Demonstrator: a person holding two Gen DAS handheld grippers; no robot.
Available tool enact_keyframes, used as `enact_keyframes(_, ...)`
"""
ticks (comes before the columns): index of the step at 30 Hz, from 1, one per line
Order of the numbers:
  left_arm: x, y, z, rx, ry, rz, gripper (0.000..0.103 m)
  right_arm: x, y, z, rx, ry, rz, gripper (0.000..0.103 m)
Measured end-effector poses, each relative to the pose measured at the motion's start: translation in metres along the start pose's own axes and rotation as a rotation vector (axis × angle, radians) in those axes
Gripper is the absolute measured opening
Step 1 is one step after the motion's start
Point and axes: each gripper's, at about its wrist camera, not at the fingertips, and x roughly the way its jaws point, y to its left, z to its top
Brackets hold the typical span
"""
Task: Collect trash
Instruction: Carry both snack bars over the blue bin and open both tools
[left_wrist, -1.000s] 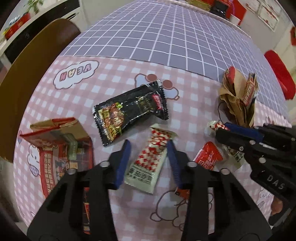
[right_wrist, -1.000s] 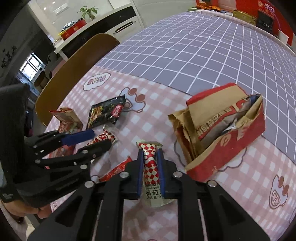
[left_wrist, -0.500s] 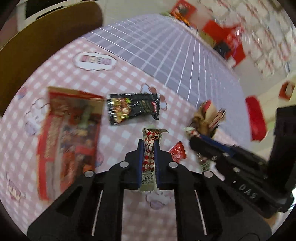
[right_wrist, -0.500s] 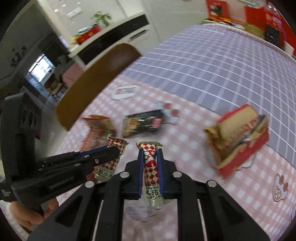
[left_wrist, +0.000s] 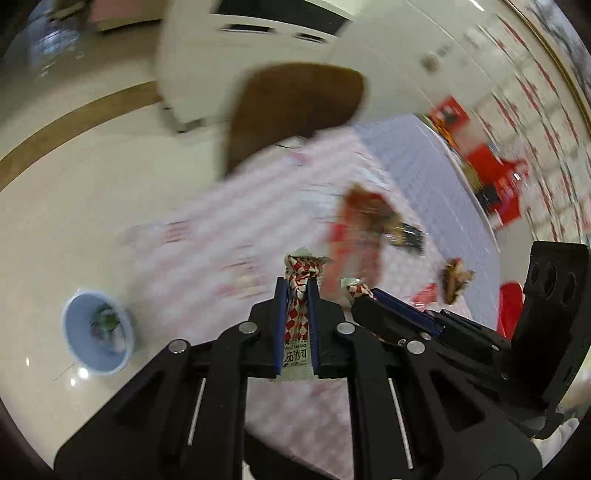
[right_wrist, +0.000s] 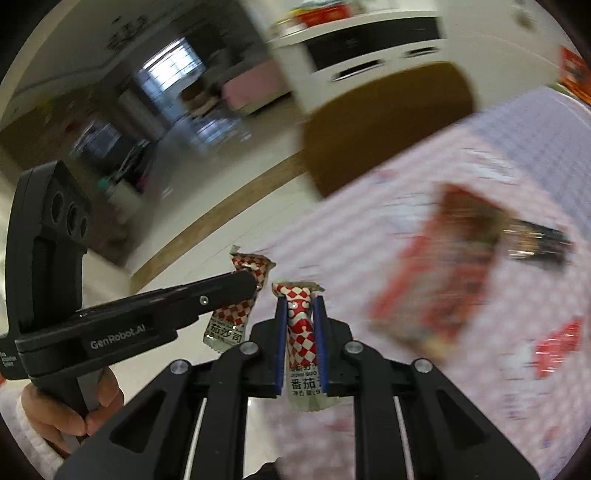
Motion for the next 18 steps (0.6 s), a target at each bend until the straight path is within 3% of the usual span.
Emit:
enact_keyframes(6, -0.070, 0.126, -0.034, -0.164, -0.026, 0.149, 0.011, 0.069, 0.109, -0.014, -0.066, 0.113, 0.105, 0.014)
enact_keyframes(12, -0.117, 0.216, -0.059, -0.271, -0.037, 0.278, 0.011, 0.128, 0.200, -0.027, -0.127, 0.190, 0.134, 0.014)
enact_keyframes(18, -0.140, 0.267, -0.072, -0.350, -0.046, 0.293, 0.011, 0.169, 0.260, -0.030, -0.184, 0.229, 0.105, 0.017)
